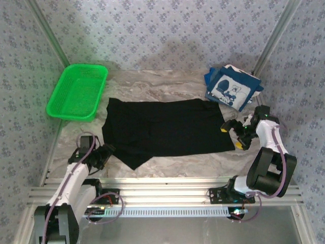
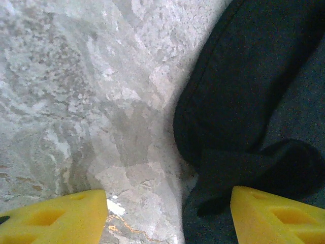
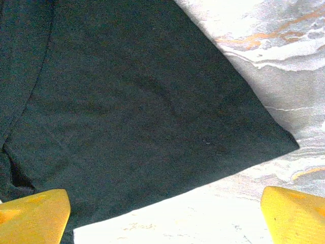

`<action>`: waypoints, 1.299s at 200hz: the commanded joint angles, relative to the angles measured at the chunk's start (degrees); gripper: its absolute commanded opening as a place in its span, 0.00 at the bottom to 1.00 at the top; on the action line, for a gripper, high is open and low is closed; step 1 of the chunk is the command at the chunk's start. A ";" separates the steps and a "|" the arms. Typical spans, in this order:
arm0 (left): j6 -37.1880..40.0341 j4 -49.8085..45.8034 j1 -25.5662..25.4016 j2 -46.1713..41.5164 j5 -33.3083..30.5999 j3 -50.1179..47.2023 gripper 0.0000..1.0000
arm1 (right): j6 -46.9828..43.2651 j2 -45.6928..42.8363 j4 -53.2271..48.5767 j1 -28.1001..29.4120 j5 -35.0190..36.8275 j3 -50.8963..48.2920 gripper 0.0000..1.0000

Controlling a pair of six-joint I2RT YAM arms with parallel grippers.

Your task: Fold and stack the t-shirts

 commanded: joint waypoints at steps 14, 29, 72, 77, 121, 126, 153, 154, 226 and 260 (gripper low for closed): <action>-2.17 14.27 -0.34 -1.79 2.36 -3.17 0.63 | -1.41 -0.10 0.14 0.34 -1.03 0.78 0.99; -3.34 15.01 -0.29 -3.55 2.42 -4.05 0.62 | -1.39 0.19 0.32 0.50 -1.20 0.77 0.99; -4.67 17.38 -0.08 -5.40 3.56 -4.80 0.59 | -1.39 0.58 0.95 0.76 -1.39 0.76 0.99; -4.72 17.65 -0.08 -5.28 3.70 -4.71 0.59 | -1.45 0.62 1.00 0.76 -1.51 0.75 0.99; -4.65 19.66 0.19 -2.61 5.72 -2.74 0.59 | -1.76 0.80 1.24 0.84 -1.97 0.77 0.99; -4.57 19.83 0.19 -2.02 5.91 -2.56 0.59 | -1.77 0.82 1.33 0.81 -2.02 0.80 0.99; -3.72 19.70 0.18 0.29 6.29 -1.89 0.55 | -1.79 1.09 1.35 0.92 -2.27 0.76 0.99; -3.69 19.66 0.14 0.28 6.31 -1.90 0.55 | -1.83 1.10 1.35 0.88 -2.25 0.77 0.99; -4.09 13.37 0.54 -7.04 6.25 -2.56 0.42 | -1.89 1.52 1.54 0.96 -2.56 0.97 0.99; -2.98 11.37 0.96 -7.48 5.88 -2.58 0.36 | -1.90 1.81 1.69 1.02 -2.76 1.21 0.99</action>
